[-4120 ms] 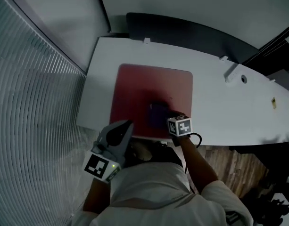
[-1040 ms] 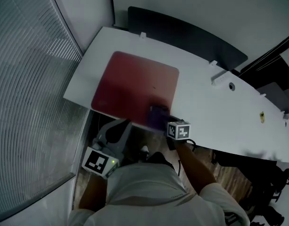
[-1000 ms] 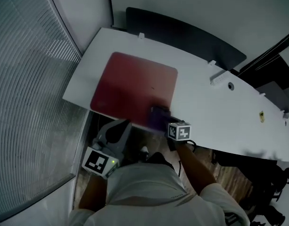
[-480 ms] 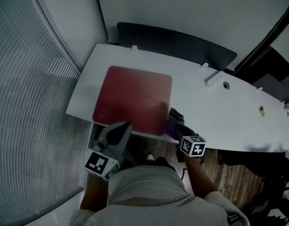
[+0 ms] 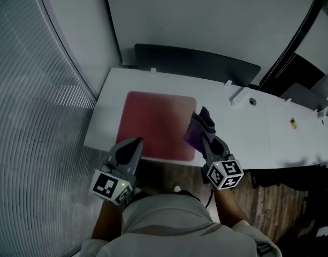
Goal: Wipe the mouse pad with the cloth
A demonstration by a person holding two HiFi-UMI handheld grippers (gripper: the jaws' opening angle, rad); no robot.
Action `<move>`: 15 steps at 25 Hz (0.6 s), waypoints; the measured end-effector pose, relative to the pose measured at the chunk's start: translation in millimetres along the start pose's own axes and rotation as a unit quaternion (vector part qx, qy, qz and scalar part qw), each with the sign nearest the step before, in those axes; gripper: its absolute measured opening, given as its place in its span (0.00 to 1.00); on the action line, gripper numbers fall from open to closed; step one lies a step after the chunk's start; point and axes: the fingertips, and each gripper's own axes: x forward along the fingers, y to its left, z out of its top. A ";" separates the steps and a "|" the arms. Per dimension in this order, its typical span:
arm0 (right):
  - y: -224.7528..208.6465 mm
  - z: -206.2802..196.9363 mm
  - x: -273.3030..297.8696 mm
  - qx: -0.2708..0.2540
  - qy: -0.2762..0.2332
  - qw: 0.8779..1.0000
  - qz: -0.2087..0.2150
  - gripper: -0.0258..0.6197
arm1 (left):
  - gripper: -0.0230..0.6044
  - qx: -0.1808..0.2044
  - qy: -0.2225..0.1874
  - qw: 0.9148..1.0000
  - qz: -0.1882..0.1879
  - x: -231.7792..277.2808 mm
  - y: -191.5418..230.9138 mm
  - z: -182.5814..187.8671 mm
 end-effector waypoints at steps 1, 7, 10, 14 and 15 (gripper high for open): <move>9.8 7.8 0.2 -0.006 -0.010 1.000 -0.001 0.11 | 0.04 0.002 -0.002 1.000 -0.002 -3.5 4.9 3.0; 52.9 42.2 -1.7 -0.053 -0.040 0.998 -0.006 0.11 | 0.04 0.006 -0.013 1.000 -0.006 -22.6 26.9 20.5; 60.8 50.2 -5.4 -0.056 -0.048 0.997 -0.008 0.11 | 0.04 0.006 -0.013 1.000 -0.009 -28.2 29.2 22.8; 66.7 55.4 -8.3 -0.055 -0.049 0.997 -0.011 0.11 | 0.04 0.010 -0.013 1.000 -0.014 -30.9 29.4 29.4; 67.5 56.9 -8.7 -0.055 -0.048 0.997 -0.011 0.11 | 0.04 0.009 -0.012 1.000 -0.015 -29.9 29.4 31.4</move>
